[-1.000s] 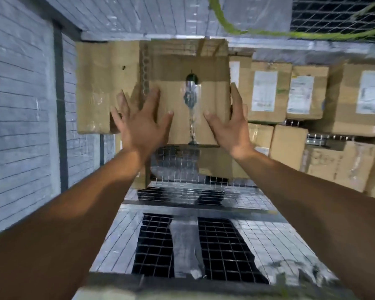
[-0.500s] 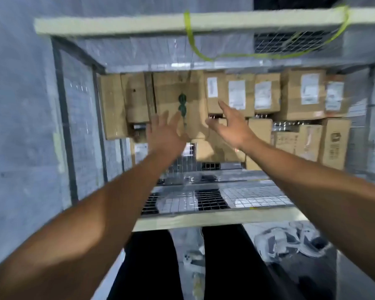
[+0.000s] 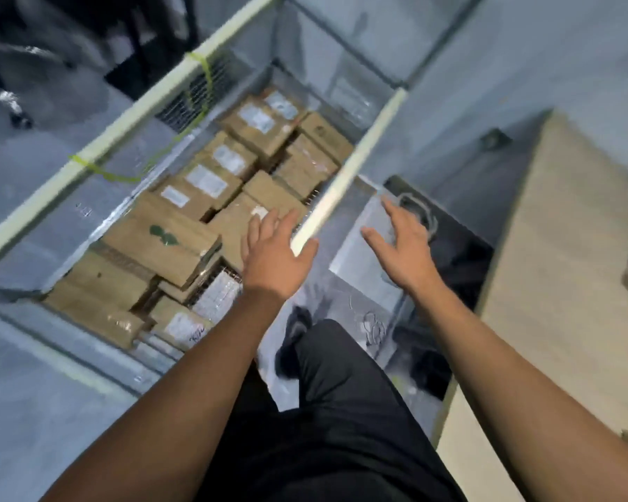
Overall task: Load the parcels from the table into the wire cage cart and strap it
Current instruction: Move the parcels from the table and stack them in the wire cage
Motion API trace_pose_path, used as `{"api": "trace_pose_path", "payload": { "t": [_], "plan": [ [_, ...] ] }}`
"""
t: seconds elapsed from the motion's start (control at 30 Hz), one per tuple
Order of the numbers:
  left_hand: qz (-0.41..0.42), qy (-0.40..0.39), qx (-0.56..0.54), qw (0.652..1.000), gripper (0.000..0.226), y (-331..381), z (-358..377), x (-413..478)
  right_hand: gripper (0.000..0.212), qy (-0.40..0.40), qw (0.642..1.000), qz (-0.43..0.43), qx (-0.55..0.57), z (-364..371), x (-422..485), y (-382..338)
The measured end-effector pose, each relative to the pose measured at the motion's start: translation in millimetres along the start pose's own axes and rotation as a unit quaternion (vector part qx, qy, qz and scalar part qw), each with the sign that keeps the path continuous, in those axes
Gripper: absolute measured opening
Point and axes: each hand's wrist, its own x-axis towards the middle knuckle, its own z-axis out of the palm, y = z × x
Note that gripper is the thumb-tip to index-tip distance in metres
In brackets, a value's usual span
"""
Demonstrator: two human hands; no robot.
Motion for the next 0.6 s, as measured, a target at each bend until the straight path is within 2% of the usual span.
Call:
{"api": "trace_pose_path", "payload": {
  "t": [0.13, 0.27, 0.43, 0.6],
  "plan": [
    [0.112, -0.099, 0.056, 0.987, 0.063, 56.6, 35.5, -42.0, 0.075, 0.099, 0.982, 0.153, 0.055, -28.4, -104.6, 79.2],
    [0.217, -0.194, 0.1, 0.951, 0.064, 102.9, 86.0, -100.5, 0.075, 0.189, 0.94, 0.263, 0.11, -41.1, -220.6, 143.3],
    [0.335, -0.272, 0.125, 0.893, 0.063, 142.2, 152.4, -199.5, 0.075, 0.309, 0.854, 0.374, 0.189, -37.4, -384.8, 194.8],
    [0.37, -0.368, 0.091, 0.848, 0.064, 159.1, 203.1, -327.6, 0.078, 0.396, 0.764, 0.434, 0.269, -16.7, -542.8, 213.7]
  ]
}}
